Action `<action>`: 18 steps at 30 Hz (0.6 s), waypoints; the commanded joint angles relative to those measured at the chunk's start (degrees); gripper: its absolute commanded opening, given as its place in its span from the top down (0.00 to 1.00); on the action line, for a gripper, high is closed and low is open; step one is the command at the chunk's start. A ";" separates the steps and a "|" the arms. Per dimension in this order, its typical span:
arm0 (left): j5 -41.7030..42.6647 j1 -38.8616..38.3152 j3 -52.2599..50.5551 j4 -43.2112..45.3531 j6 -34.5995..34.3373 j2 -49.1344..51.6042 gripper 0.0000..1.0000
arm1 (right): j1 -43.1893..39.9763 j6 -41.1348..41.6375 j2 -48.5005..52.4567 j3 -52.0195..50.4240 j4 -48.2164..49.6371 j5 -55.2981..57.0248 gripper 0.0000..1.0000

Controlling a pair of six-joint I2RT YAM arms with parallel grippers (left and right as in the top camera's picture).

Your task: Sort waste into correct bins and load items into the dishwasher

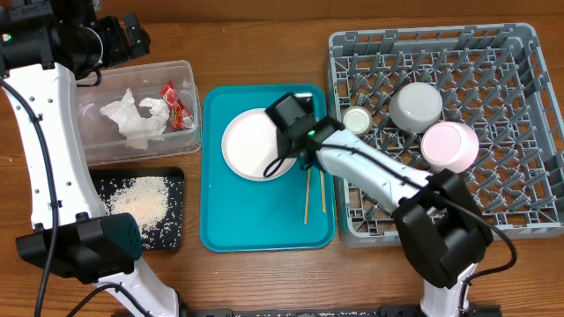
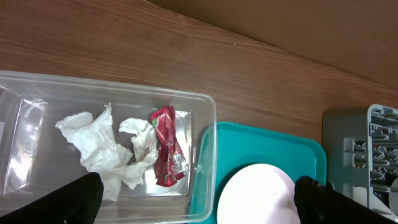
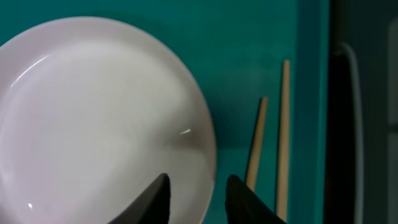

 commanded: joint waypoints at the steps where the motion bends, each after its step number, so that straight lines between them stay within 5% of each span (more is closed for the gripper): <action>1: -0.28 -0.22 0.50 0.02 -0.52 -0.33 0.00 | -0.81 1.09 -1.03 -0.68 1.03 -3.13 0.61; 18: -0.28 -0.22 0.50 0.02 -0.52 -0.33 0.00 | -0.72 0.55 5.46 -0.66 2.64 -4.04 0.51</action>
